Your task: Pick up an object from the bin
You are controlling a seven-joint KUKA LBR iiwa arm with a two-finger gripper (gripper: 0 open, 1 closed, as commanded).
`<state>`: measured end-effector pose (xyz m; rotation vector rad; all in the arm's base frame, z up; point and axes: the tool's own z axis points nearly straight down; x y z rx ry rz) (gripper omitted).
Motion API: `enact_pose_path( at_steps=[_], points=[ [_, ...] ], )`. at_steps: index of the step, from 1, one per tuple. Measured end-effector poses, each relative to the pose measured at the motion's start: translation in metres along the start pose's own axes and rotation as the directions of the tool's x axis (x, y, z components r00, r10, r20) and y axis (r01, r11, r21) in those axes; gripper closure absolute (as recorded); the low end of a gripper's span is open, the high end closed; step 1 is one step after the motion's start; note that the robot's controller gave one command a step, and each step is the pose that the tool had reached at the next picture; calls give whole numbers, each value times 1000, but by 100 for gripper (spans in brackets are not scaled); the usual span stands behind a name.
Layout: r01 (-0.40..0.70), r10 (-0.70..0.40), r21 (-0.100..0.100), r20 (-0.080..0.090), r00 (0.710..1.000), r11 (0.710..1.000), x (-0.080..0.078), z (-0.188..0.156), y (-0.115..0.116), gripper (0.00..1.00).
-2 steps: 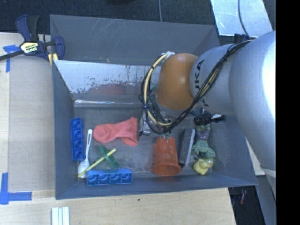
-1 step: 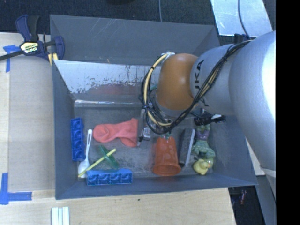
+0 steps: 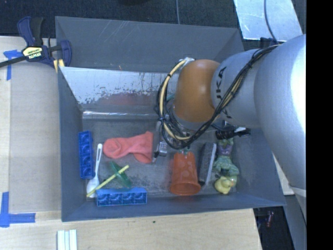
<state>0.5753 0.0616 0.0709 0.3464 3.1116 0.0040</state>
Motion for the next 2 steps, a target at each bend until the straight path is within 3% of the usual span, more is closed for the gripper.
enact_pose_path(
  at_steps=[1,2],
  points=[
    [-19,19,0,3,1000,1000,32,0,-5,0],
    [-71,71,-1,4,997,997,48,0,-13,0]
  ],
)
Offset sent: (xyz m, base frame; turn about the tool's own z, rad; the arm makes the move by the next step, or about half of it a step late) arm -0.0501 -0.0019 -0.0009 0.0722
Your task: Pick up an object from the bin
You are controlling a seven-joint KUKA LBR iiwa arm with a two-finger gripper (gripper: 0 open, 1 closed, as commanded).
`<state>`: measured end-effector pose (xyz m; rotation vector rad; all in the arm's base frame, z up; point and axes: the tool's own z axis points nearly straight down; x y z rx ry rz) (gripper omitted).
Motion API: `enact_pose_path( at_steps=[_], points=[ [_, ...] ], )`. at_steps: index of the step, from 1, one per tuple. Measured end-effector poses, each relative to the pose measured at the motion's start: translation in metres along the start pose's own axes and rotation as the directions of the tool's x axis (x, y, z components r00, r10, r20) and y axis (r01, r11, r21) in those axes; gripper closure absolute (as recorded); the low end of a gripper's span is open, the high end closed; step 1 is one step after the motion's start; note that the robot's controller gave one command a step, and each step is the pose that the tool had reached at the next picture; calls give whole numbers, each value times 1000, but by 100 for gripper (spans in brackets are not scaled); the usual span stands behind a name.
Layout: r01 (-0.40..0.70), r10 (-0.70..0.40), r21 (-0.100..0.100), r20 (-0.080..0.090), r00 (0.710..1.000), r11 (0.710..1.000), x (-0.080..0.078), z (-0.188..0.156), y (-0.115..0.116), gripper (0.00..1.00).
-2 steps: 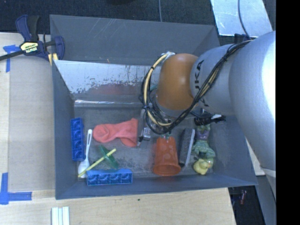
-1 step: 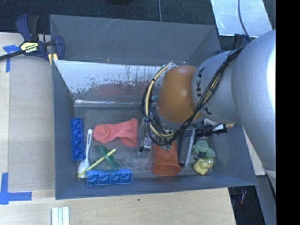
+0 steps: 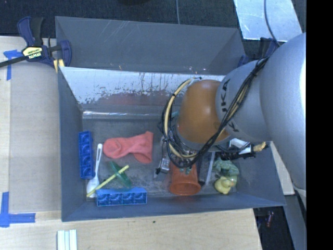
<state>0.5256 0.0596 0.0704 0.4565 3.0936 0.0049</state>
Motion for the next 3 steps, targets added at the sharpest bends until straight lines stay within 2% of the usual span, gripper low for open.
enact_pose_path(
  at_steps=[1,2,3],
  points=[
    [8,-8,0,0,1000,1000,27,0,-30,0],
    [293,-293,0,3,956,956,-2,0,-1,0],
    [324,-324,1,1,946,946,-4,-19,-37,0]
  ],
)
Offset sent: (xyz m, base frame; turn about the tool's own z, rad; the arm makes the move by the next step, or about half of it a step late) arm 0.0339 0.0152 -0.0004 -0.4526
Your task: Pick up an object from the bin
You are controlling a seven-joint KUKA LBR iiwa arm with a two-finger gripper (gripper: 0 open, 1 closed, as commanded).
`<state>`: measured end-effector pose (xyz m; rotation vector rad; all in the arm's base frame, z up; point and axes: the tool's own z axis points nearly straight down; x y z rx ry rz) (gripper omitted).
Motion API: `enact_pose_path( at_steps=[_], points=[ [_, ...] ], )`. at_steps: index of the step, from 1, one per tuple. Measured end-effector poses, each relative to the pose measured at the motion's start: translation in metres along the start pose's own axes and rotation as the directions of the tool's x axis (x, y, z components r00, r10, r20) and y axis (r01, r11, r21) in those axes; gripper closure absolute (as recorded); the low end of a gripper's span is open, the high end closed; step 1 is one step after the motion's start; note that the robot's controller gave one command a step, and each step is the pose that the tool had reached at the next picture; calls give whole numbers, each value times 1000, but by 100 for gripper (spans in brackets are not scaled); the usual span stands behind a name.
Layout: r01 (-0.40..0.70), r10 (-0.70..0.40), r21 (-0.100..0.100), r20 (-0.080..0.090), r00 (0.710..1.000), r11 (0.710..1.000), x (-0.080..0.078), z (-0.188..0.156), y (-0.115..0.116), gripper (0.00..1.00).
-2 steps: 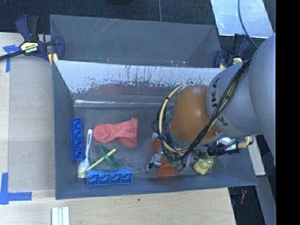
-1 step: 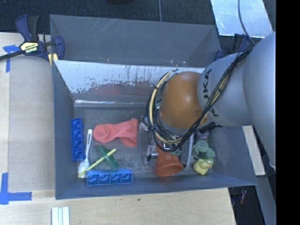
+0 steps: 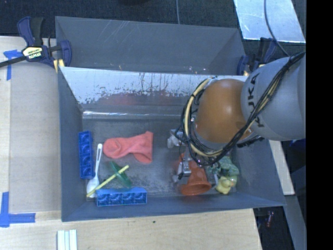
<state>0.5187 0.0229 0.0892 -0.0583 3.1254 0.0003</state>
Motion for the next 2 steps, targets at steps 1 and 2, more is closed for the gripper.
enact_pose_path(
  at_steps=[1,2],
  points=[
    [-93,93,-2,4,996,996,-29,7,-6,0],
    [217,-217,0,3,976,976,-32,13,20,0]
  ],
)
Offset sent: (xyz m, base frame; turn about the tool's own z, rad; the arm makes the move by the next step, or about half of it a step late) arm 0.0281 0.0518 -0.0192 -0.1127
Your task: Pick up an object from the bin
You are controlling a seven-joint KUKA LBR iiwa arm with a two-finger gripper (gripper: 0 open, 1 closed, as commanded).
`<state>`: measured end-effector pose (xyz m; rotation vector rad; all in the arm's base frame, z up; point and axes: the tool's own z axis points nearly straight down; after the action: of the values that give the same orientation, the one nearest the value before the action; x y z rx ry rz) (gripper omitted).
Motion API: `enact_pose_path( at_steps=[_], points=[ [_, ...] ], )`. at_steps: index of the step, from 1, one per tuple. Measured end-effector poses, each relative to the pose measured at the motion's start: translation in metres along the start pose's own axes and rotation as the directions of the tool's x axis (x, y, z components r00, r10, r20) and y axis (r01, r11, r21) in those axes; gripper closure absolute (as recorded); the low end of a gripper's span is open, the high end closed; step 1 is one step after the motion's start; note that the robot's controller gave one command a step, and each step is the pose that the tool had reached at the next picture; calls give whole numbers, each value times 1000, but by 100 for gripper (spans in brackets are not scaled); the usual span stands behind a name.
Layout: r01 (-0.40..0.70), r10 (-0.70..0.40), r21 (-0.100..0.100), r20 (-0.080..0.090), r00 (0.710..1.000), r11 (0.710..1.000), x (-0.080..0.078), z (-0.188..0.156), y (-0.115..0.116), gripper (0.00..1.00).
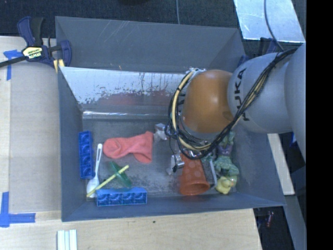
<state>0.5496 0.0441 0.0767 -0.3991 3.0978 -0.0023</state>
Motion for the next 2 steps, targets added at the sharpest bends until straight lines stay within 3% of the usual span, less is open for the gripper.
enact_pose_path(
  at_steps=[1,2],
  points=[
    [-224,224,1,4,975,975,12,4,40,0],
    [-133,133,1,3,991,991,-7,-39,82,0]
  ],
)
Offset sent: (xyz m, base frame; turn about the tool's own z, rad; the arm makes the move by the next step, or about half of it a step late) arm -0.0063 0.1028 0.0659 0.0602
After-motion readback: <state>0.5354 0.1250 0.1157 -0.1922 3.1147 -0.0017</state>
